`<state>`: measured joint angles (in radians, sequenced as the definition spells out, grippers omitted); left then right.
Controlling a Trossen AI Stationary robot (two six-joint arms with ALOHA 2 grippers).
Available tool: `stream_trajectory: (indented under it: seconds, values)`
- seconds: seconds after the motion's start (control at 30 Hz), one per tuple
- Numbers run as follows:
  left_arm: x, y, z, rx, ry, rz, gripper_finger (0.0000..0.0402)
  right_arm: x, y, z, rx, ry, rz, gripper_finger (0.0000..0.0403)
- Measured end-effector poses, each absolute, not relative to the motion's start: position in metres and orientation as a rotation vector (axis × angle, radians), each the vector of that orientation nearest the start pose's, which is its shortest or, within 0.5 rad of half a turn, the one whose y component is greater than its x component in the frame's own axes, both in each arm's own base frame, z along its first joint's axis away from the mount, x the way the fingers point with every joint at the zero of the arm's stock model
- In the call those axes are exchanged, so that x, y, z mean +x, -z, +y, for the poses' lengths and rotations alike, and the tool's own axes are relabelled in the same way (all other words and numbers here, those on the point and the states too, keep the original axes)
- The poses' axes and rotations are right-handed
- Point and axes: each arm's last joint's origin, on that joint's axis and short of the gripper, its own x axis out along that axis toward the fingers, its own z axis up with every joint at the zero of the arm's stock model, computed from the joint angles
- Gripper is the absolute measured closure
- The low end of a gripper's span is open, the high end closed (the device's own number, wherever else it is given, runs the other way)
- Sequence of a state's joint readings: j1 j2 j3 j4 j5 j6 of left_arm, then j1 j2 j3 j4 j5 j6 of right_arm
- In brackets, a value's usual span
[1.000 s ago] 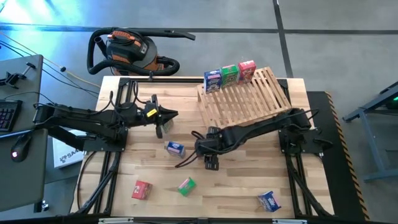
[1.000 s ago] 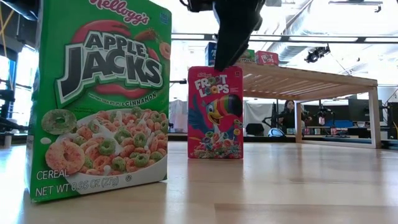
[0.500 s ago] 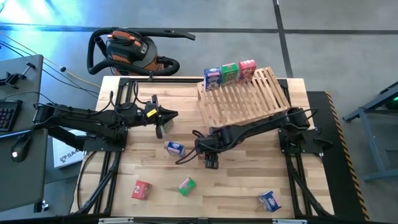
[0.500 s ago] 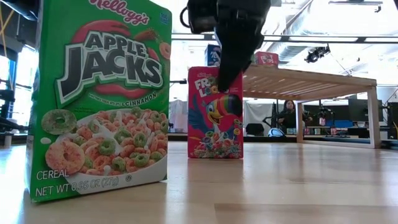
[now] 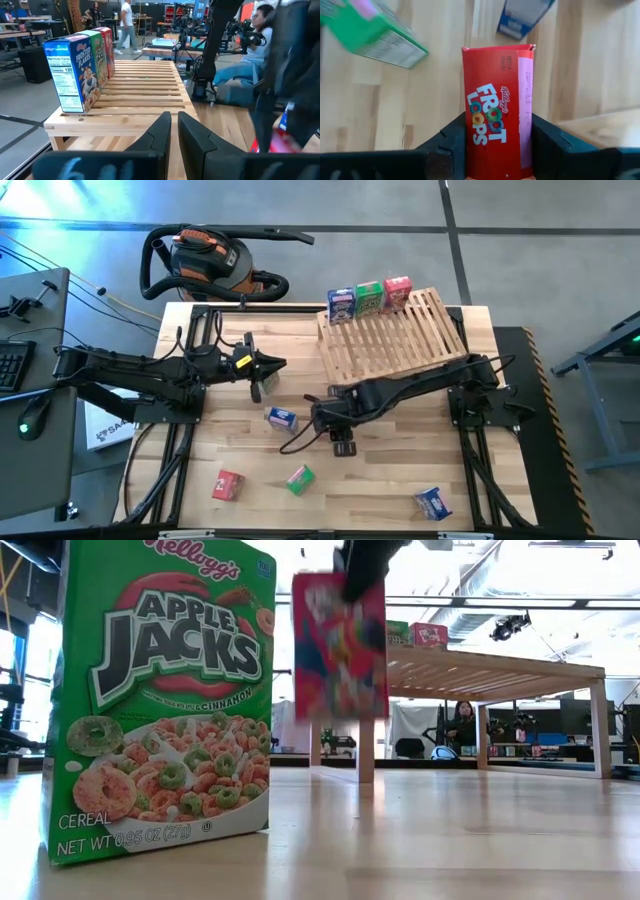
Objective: Stack cereal on shelf
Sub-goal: Put the top red cereal box on the shelf aligned with the other red cereal box
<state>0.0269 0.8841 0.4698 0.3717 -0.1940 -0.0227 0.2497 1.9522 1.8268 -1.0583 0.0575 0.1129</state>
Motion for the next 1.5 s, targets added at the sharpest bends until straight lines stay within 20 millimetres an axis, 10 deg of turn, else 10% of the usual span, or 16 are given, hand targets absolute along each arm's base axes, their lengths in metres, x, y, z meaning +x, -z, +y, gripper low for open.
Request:
stream_trajectory:
  seconds: [0.43, 1.03, 1.5]
  values:
    - [0.196, -0.255, 0.015, -0.016, -0.244, 0.096, 0.0378, 0.341, -0.421, 0.056, -0.345, -0.034, 1.116, 0.0259]
    - [0.185, -0.233, 0.048, -0.106, -0.308, 0.023, 0.0401, 0.232, -0.422, -0.068, -0.340, 0.252, 1.262, 0.0259]
    - [0.184, -0.233, 0.051, -0.098, -0.307, 0.022, 0.0401, 0.216, -0.396, -0.133, -0.289, 0.313, 1.276, 0.0259]
